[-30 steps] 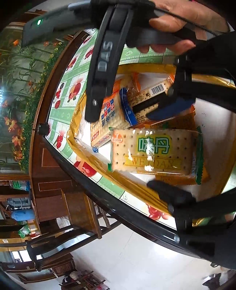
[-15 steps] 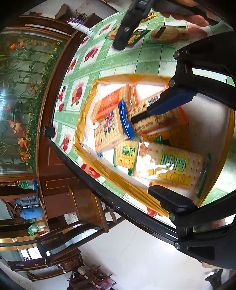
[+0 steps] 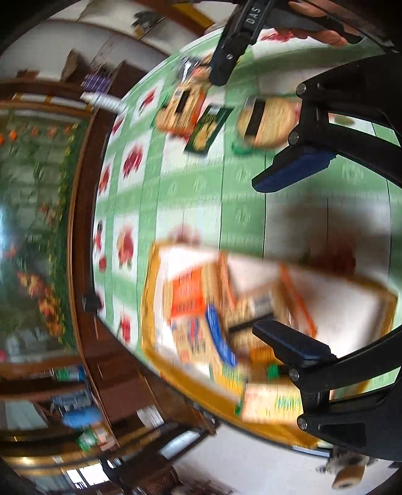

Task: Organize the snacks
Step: 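Move both grippers back over the remaining packs on the table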

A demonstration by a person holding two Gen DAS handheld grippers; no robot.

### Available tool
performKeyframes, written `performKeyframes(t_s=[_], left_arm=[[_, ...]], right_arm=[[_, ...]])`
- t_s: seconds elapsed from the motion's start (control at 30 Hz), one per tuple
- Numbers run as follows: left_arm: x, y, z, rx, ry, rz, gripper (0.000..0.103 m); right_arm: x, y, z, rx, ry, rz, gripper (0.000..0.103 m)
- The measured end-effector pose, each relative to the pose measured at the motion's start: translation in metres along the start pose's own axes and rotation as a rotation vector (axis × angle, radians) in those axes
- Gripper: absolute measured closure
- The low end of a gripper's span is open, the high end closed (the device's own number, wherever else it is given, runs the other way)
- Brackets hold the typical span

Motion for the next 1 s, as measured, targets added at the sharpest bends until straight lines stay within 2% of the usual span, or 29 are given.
performKeyframes(t_s=[0.17, 0.27, 0.43, 0.47, 0.53, 0.73, 1.0], left_arm=[[0.012, 0.008, -0.049, 0.095, 0.06, 0.026, 0.018], [0.02, 0.012, -0.071, 0.098, 0.078, 0.042, 0.018], [0.032, 0.014, -0.1, 0.122, 0.065, 0.044, 0.018], [0.033, 0.015, -0.103, 0.122, 0.073, 0.046, 0.018], [0.037, 0.018, -0.109, 0.112, 0.099, 0.061, 0.0], [0.036, 0.009, -0.119, 0.107, 0.126, 0.022, 0.0], [0.045, 0.015, -0.148, 0.19, 0.155, 0.056, 0.0]], right_arm=[[-0.018, 0.008, -0.035, 0.031, 0.046, -0.013, 0.015], [-0.024, 0.011, -0.051, 0.057, 0.063, -0.016, 0.014], [-0.033, 0.019, -0.073, 0.09, 0.082, -0.017, 0.014], [-0.036, 0.018, -0.076, 0.095, 0.084, -0.02, 0.014], [-0.04, 0.018, -0.083, 0.102, 0.09, -0.026, 0.014], [-0.051, 0.017, -0.105, 0.134, 0.105, -0.048, 0.014], [-0.048, 0.021, -0.116, 0.153, 0.103, -0.045, 0.014]])
Point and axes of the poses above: each gripper's, at about its wrist camera, not at the fingertips, and x roughly the way its jaws point, z to its left, y to its underside, the point moved 8 cm from there along x, roughly the way its jaws point, and after that the axes turned 4 degrees about -z, right-handed, at the moved point
